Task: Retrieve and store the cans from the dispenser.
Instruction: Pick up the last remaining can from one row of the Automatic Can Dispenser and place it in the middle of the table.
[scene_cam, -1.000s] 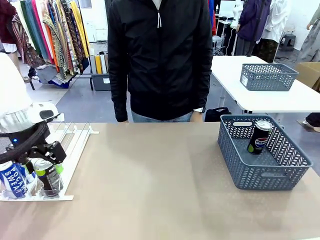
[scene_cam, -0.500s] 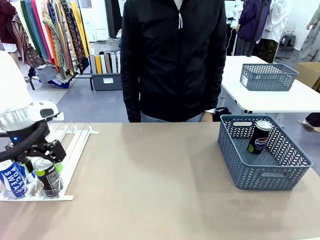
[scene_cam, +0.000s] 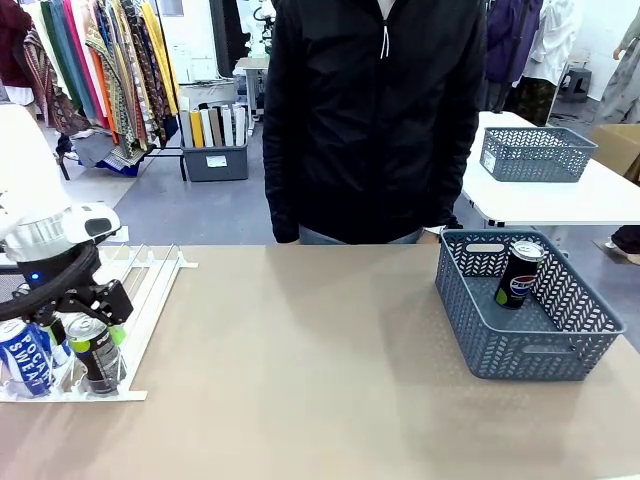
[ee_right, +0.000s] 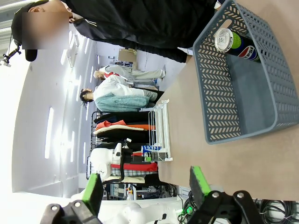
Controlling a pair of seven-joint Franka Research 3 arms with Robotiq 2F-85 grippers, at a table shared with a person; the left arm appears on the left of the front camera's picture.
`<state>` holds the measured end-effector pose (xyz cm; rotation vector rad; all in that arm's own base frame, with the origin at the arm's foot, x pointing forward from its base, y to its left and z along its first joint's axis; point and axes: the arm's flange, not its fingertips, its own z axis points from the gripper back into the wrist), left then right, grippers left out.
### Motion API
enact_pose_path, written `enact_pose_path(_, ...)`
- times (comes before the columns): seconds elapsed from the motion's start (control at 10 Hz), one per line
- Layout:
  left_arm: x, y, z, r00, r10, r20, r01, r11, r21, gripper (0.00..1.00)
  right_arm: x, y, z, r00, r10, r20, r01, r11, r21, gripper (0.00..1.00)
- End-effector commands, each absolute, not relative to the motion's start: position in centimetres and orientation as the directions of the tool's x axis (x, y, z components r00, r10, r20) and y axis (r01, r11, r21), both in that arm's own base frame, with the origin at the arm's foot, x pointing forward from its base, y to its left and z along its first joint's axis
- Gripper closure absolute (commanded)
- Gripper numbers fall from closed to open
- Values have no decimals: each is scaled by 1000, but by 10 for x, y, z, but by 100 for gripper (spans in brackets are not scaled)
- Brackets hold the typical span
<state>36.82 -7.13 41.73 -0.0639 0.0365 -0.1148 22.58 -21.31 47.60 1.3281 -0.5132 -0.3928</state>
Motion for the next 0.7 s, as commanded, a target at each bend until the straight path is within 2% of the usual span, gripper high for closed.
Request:
enact_pose_path(0.0,374,-76,415,997,-79,-20,79,997,-11,0,227,-214,478,821,-550,154,-51,197,979,0)
enact_pose_path(0.6,376,-80,406,999,-43,-26,43,999,11,0,227,-214,478,821,-550,154,-51,197,979,0)
